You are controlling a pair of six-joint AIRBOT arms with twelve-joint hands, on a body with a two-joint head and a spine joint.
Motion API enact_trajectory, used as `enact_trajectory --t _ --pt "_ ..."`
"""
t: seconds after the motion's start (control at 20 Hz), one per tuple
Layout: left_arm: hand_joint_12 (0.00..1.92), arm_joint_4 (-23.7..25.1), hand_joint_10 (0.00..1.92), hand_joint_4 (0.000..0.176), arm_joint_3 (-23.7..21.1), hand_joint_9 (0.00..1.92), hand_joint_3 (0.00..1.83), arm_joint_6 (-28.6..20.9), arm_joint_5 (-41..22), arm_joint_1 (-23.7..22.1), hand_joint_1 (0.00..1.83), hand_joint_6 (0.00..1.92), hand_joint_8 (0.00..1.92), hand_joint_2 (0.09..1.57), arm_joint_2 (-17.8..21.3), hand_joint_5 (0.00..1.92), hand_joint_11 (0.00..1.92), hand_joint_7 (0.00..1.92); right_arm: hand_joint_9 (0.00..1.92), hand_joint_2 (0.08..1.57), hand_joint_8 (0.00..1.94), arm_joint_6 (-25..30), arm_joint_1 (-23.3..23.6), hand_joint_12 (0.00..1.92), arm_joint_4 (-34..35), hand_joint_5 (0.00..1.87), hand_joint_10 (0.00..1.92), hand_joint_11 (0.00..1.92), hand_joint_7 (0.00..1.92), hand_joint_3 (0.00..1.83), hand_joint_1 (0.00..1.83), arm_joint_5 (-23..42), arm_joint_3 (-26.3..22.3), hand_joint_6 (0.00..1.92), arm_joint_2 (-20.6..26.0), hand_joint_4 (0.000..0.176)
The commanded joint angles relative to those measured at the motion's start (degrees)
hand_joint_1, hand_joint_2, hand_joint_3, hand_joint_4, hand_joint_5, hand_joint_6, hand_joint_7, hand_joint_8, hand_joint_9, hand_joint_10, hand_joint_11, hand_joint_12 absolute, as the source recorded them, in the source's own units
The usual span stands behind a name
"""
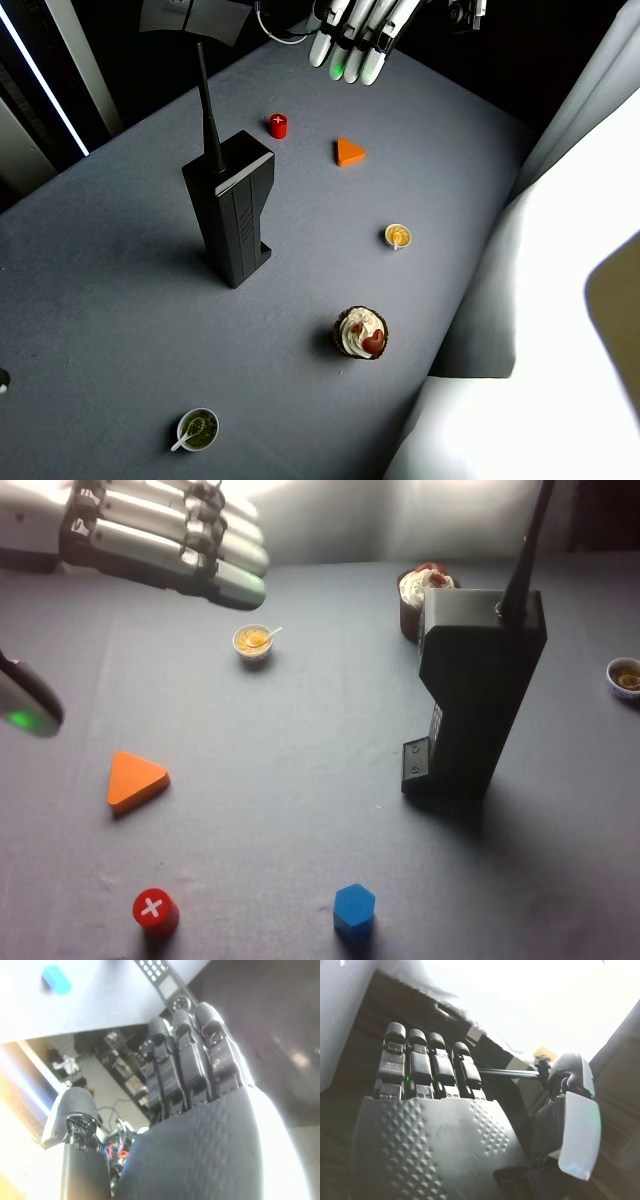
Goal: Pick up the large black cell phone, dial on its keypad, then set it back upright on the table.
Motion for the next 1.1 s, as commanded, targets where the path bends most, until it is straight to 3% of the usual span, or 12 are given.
enact_trajectory --t 0.0,0.15,0.4,0.5,0.75,0.95,1.05 --pt "0.25 -5.9 0.01 0.000 0.4 0.05 0.01 0.1 -0.8 -1.8 0.18 0.00 0.00 0.98 0.3 0.06 0.00 0.07 0.14 0.89 0.01 0.5 1.1 0.53 -0.4 0.07 0.01 0.00 0.12 0.01 0.28 3.9 0.7 0.00 -0.6 0.000" --pt "0.21 -5.8 0.00 0.000 0.4 0.06 0.01 0.3 -0.8 -1.7 0.17 0.00 0.00 0.98 0.3 0.05 0.00 0.06 0.14 0.87 0.00 0.5 4.7 0.56 -0.5 0.07 0.00 0.00 0.11 0.00 0.42 0.7 2.7 0.00 -2.7 0.000" --pt "0.20 -5.7 0.00 0.000 0.3 0.05 0.00 0.2 -0.5 -1.7 0.19 0.00 0.00 0.99 0.3 0.05 0.00 0.06 0.06 0.92 0.00 -0.6 12.8 0.40 -3.9 0.04 0.00 0.00 0.05 0.01 0.67 -5.4 6.7 0.00 -5.7 0.000" --pt "0.23 -5.6 0.00 0.000 0.1 0.06 0.00 0.3 -0.5 -1.8 0.20 0.00 0.00 0.99 0.3 0.06 0.00 0.06 0.04 0.95 0.00 -0.8 16.1 0.39 -5.3 0.02 0.00 0.00 0.03 0.01 0.69 -8.3 7.7 0.00 -6.3 0.000" --pt "0.24 -5.1 0.01 0.000 -1.2 0.07 0.00 -0.1 -0.5 -1.7 0.17 0.01 0.00 0.99 0.4 0.06 0.00 0.08 0.00 0.97 0.00 -0.8 18.2 0.22 -9.7 0.00 0.00 0.00 0.00 0.00 0.77 -10.1 10.4 0.00 -8.3 0.000" --pt "0.04 -5.0 0.00 0.000 -1.3 0.01 0.00 -0.3 0.1 -1.6 0.12 0.00 0.00 1.01 0.4 0.00 0.00 0.01 0.00 0.96 0.00 -0.7 21.4 0.22 -14.4 0.00 0.00 0.00 0.00 0.00 0.82 -12.7 12.0 0.00 -9.1 0.000" --pt "0.03 -5.0 0.01 0.000 -1.6 0.02 0.00 -0.2 0.2 -1.7 0.08 0.00 0.01 1.02 0.4 0.00 0.02 0.02 0.00 0.94 0.00 -0.5 24.5 0.16 -16.9 0.00 0.00 0.00 0.00 0.00 0.82 -15.0 12.4 0.00 -9.3 0.000"
